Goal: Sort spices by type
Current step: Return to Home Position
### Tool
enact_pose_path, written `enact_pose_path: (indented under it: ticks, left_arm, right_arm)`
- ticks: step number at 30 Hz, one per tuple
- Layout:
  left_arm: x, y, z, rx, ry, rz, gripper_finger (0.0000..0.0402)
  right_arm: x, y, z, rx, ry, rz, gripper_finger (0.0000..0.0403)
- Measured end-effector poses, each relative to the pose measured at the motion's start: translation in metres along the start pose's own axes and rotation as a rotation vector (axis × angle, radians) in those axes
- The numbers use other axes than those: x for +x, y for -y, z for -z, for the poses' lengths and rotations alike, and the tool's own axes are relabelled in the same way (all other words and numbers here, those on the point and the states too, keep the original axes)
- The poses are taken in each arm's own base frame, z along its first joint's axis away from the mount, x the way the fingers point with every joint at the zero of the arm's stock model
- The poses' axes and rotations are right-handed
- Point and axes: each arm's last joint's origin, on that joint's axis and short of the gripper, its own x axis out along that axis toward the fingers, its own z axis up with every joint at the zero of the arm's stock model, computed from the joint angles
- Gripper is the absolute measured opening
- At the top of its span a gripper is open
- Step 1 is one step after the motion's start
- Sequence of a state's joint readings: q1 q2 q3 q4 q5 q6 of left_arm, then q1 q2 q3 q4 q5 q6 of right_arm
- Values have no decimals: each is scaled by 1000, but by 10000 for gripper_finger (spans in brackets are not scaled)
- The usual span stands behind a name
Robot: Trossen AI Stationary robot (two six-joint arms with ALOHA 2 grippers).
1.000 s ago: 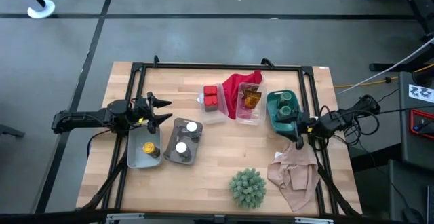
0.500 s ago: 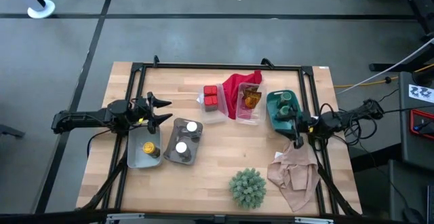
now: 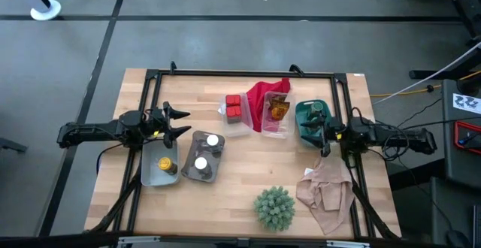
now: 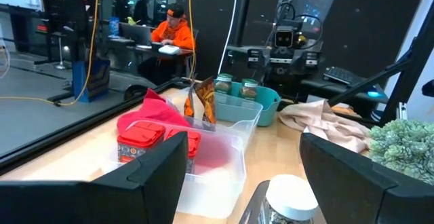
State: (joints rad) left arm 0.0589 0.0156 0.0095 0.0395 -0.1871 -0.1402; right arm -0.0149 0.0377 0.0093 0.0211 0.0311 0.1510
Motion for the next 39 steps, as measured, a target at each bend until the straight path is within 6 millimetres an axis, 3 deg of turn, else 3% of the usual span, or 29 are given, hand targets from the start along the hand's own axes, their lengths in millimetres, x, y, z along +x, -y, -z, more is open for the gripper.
enact_pose_path:
  ticks: [15, 22, 39]
  left_arm:
    - [0, 0, 0, 19, 0, 0, 267]
    - [0, 0, 0, 119, 0, -1, 267]
    - [0, 0, 0, 115, 0, -1, 267]
  right_arm:
    - [3, 4, 3, -28, -38, 37, 243]
    - [3, 4, 2, -26, -29, 38, 243]
    - [3, 3, 1, -26, -15, 37, 243]
